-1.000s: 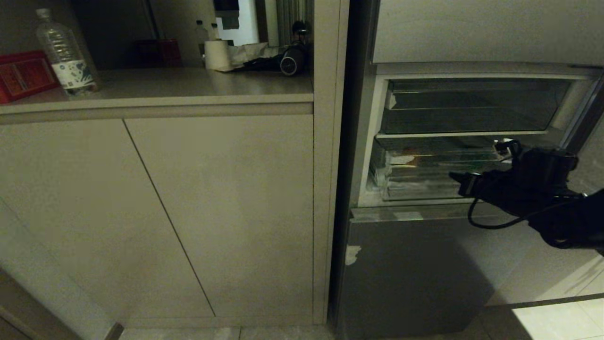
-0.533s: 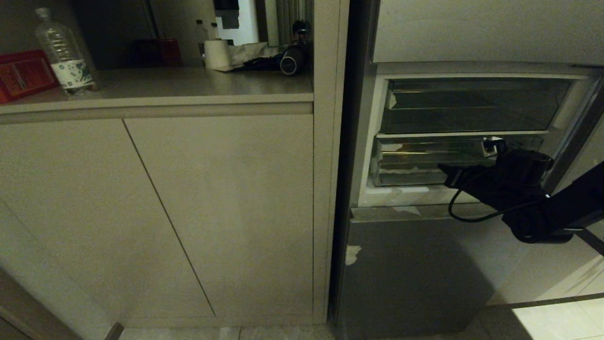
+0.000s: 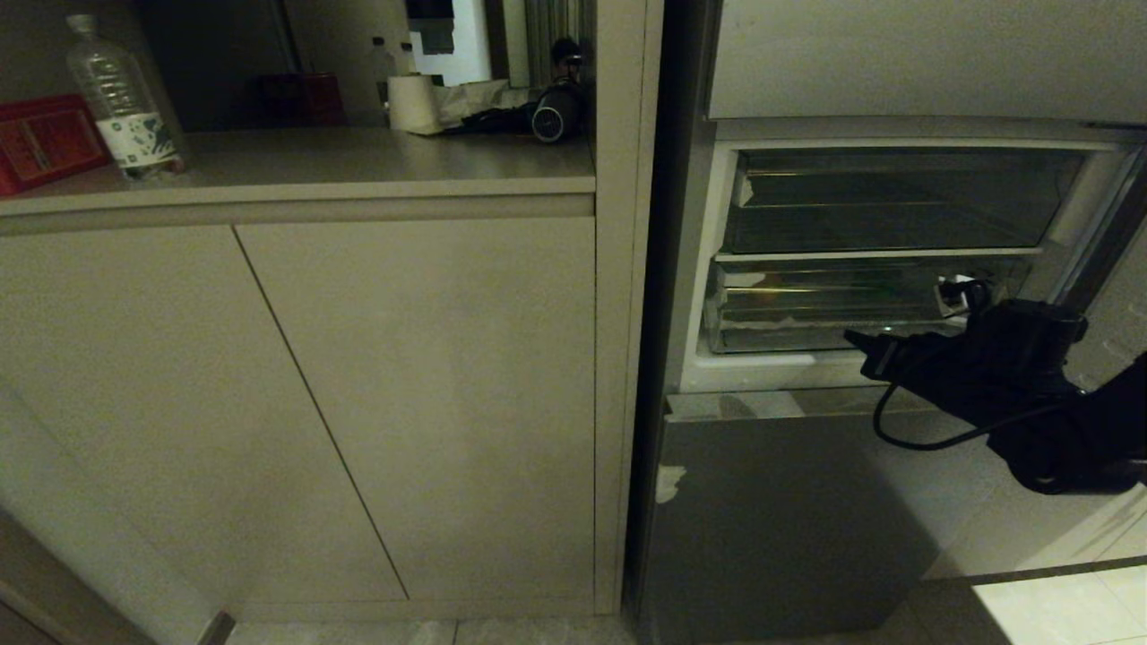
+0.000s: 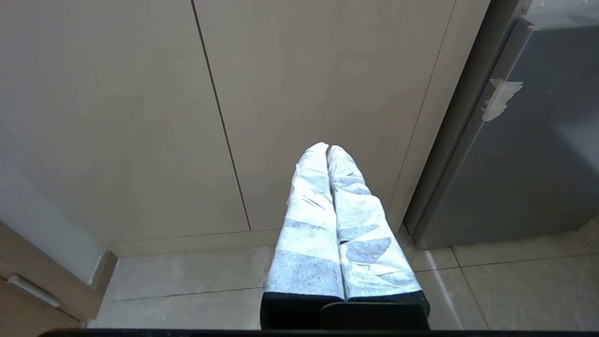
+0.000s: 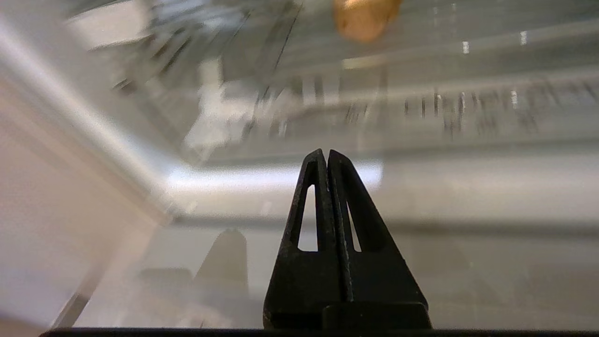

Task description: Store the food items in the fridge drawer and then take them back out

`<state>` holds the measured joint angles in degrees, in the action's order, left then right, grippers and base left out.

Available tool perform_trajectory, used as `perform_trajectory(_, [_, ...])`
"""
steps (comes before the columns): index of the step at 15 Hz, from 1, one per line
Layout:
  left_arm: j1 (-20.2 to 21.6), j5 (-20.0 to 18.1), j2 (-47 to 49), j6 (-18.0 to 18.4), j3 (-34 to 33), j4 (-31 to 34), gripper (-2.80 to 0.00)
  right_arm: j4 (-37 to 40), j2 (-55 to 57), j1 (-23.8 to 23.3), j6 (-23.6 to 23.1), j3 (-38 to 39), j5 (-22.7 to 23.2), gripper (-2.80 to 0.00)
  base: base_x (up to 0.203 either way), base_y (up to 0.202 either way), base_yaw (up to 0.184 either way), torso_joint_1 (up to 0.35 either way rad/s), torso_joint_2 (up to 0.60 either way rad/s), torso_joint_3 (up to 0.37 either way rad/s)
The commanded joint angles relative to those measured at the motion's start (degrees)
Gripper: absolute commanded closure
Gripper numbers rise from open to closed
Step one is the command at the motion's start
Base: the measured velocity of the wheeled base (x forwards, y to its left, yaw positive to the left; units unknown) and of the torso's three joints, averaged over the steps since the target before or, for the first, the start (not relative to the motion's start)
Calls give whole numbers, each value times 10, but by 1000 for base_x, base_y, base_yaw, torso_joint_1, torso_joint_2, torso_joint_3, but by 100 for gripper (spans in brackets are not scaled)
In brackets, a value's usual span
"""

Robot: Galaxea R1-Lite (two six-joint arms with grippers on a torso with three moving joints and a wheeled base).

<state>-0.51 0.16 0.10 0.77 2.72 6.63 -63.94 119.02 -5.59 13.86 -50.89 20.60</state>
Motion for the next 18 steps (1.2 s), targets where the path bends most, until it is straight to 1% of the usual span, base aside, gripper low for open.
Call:
perform_trajectory(1, [0, 0, 0, 0, 0, 0, 0, -2, -135, -8, 0, 98, 1, 0, 0, 0, 0, 0, 0, 0])
perform_trajectory(3, [0, 0, 0, 0, 0, 0, 0, 20, -251, -15, -4, 185, -4, 0, 0, 0, 0, 0, 0, 0])
perform_trajectory(5, [0, 0, 0, 0, 0, 0, 0, 71, -381, -20, -20, 260, -18, 0, 0, 0, 0, 0, 0, 0])
perform_trajectory(7, [0, 0, 0, 0, 0, 0, 0, 139, -533, -22, -63, 331, -50, 0, 0, 0, 0, 0, 0, 0])
perform_trajectory(10, [0, 0, 0, 0, 0, 0, 0, 233, -783, -21, -138, 414, -92, 0, 0, 0, 0, 0, 0, 0])
perform_trajectory(12, [0, 0, 0, 0, 0, 0, 0, 303, -923, -9, -176, 467, -122, 0, 0, 0, 0, 0, 0, 0])
perform_trajectory(15, [1, 0, 0, 0, 0, 0, 0, 488, -1044, 30, -214, 516, -174, 0, 0, 0, 0, 0, 0, 0])
perform_trajectory(17, [1, 0, 0, 1, 0, 0, 0, 568, -1117, 40, -215, 520, -183, 0, 0, 0, 0, 0, 0, 0])
perform_trajectory(18, [0, 0, 0, -1, 0, 0, 0, 589, -1159, 43, -211, 519, -185, 0, 0, 0, 0, 0, 0, 0])
